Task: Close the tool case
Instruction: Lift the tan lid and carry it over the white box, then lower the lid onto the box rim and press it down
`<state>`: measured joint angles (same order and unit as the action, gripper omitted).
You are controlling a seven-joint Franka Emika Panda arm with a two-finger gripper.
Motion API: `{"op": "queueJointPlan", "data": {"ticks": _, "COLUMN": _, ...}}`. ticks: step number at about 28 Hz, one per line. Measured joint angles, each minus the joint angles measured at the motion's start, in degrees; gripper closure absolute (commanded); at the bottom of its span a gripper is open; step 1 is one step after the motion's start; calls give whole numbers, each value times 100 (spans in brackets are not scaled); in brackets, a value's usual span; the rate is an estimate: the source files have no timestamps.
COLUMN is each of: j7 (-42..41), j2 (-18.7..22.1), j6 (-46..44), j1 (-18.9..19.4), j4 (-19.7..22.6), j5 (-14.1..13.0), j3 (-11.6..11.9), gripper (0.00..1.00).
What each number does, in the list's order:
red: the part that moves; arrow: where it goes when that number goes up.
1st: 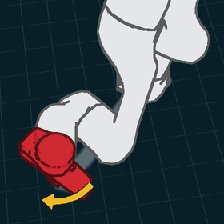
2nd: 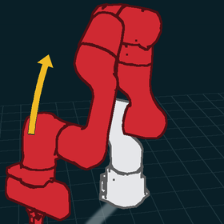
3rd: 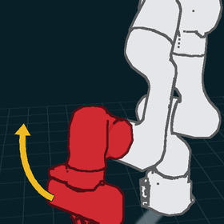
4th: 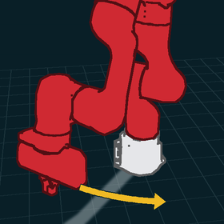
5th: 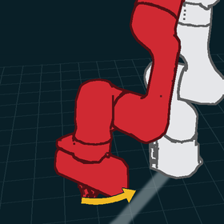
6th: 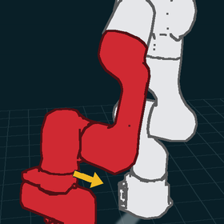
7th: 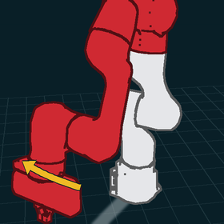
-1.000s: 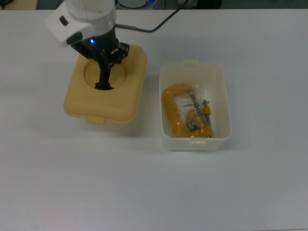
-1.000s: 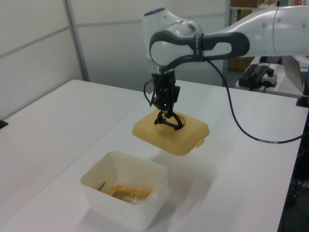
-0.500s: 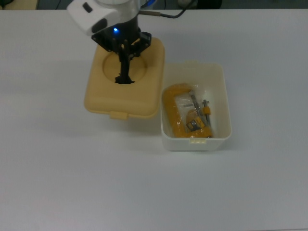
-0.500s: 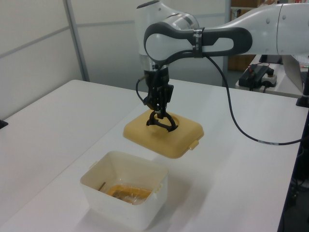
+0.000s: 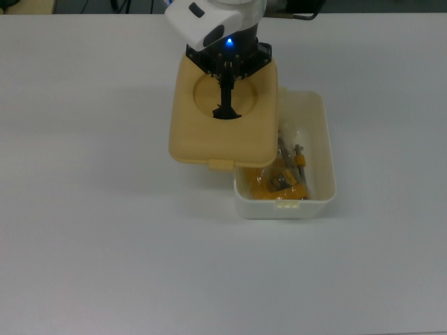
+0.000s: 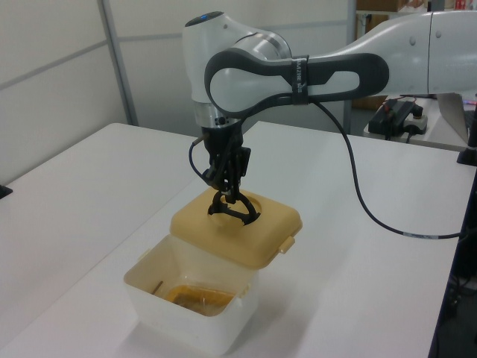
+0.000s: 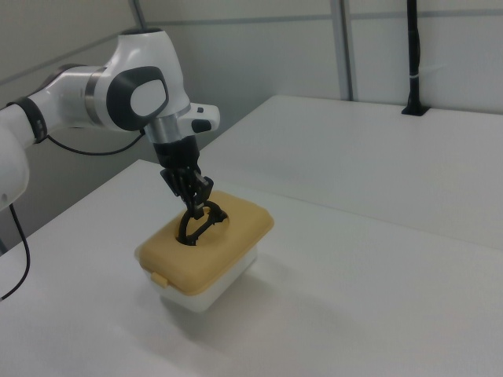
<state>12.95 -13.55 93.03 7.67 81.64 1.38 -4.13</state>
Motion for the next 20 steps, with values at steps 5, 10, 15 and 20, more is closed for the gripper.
{"op": "queueJointPlan", "data": {"ticks": 5, "j7": 131, "j2": -11, "j6": 14, "j1": 99, "j4": 0, "j5": 49, "j3": -8, "gripper": 100}}
{"op": "queueJointPlan", "data": {"ticks": 10, "j7": 442, "j2": -85, "j6": 174, "j1": 305, "j4": 2, "j5": 253, "j3": -29, "gripper": 100}}
{"op": "queueJointPlan", "data": {"ticks": 15, "j7": 686, "j2": -290, "j6": 427, "j1": 528, "j4": 3, "j5": 396, "j3": -33, "gripper": 100}}
{"op": "queueJointPlan", "data": {"ticks": 20, "j7": 816, "j2": -470, "j6": 719, "j1": 647, "j4": 3, "j5": 436, "j3": -34, "gripper": 100}}
